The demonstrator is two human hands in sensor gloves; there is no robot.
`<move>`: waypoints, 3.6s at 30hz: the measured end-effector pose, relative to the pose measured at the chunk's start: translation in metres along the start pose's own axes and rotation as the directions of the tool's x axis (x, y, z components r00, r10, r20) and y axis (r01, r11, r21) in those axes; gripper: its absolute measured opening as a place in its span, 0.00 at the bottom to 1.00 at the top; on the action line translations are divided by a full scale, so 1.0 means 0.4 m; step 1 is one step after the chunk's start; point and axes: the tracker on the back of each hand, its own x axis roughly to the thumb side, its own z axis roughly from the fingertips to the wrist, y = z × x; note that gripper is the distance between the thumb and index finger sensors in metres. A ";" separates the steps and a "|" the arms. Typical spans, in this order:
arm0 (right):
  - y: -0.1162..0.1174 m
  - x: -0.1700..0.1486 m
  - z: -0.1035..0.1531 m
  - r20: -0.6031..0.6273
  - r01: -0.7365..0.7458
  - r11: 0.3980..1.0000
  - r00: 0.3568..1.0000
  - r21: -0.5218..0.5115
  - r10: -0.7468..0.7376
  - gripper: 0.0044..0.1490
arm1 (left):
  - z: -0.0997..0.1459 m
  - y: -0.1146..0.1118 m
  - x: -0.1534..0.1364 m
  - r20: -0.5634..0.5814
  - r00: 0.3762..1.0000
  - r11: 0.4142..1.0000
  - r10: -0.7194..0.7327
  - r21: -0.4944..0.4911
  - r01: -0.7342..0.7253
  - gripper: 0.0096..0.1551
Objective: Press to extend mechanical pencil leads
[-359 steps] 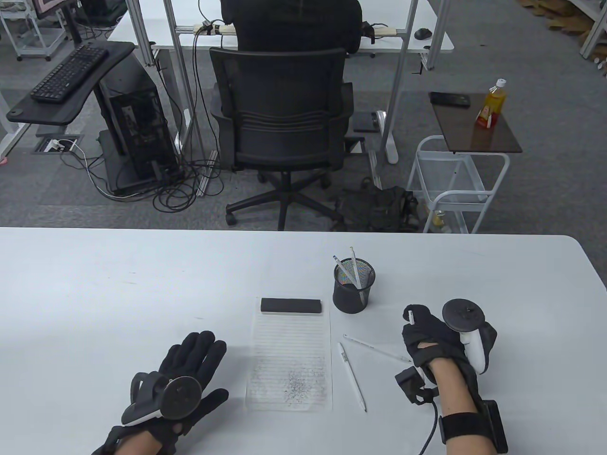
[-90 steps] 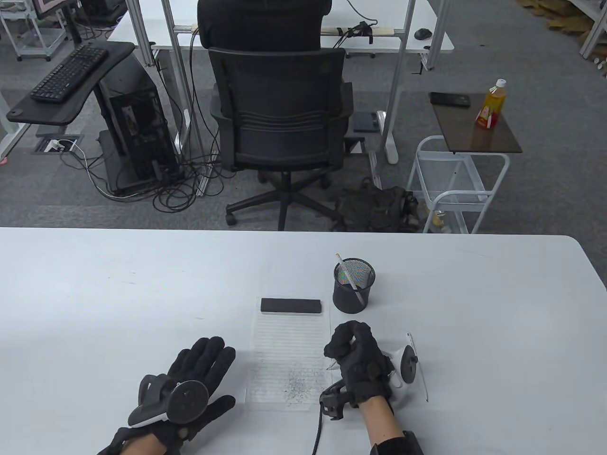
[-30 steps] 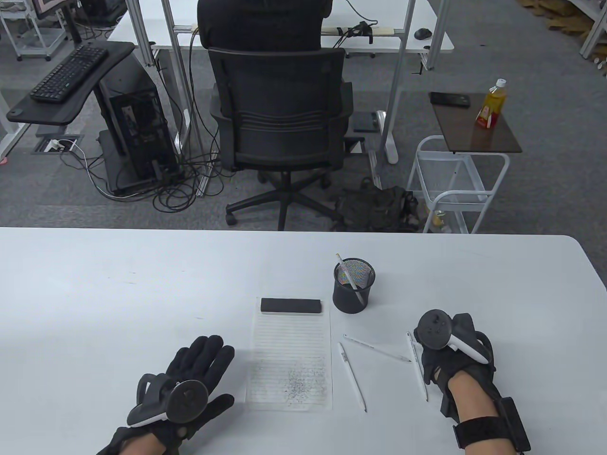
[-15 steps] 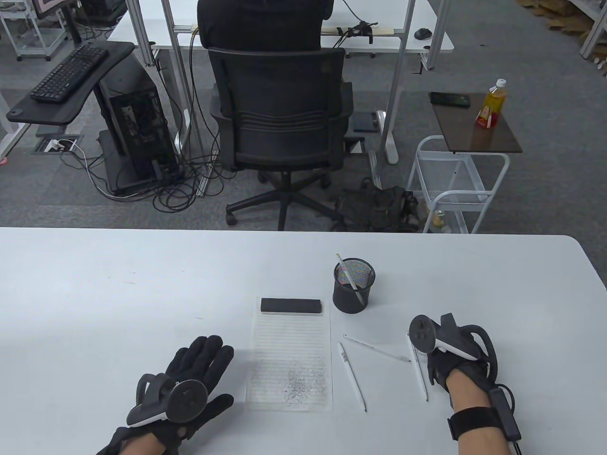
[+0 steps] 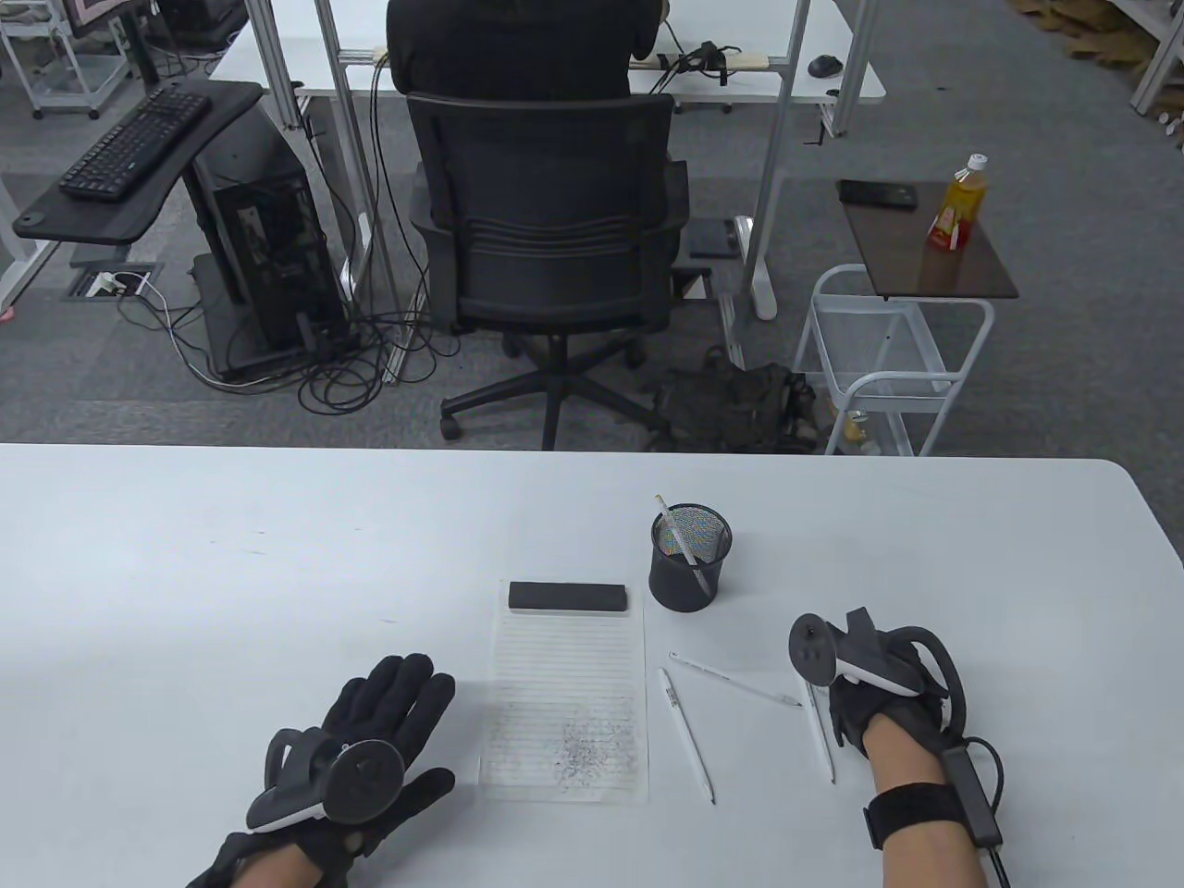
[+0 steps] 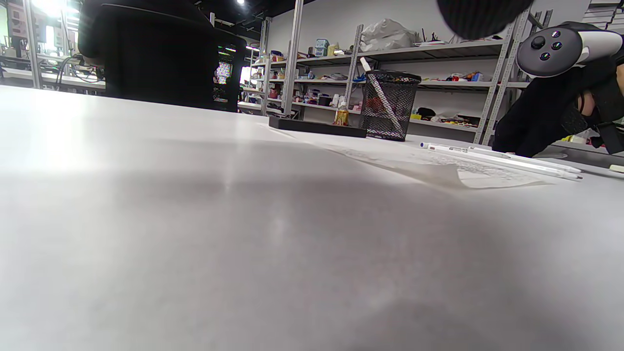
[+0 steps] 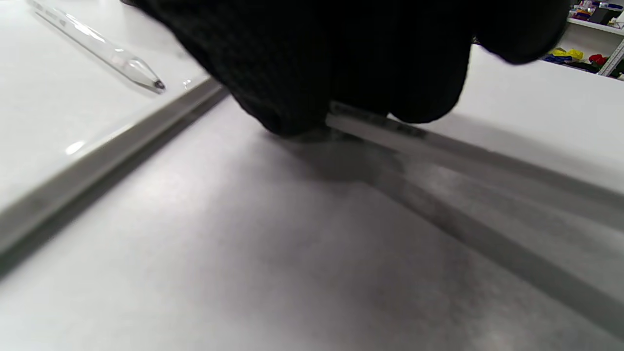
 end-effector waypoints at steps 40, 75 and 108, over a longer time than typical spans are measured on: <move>-0.311 0.261 -0.311 -0.157 0.456 0.836 0.842 -0.305 -0.516 0.39 | 0.000 -0.002 0.000 -0.001 1.000 1.000 -0.005 -0.007 0.005 0.55; -0.464 0.198 -0.098 0.294 0.731 0.438 0.637 -0.524 -0.713 0.32 | -0.001 -0.004 -0.012 -0.013 1.000 1.000 0.026 -0.007 -0.026 0.56; -0.052 0.324 -0.012 0.415 0.718 -0.657 -0.684 0.232 -0.600 0.46 | -0.001 -0.004 -0.007 0.006 1.000 1.000 0.023 0.005 -0.023 0.55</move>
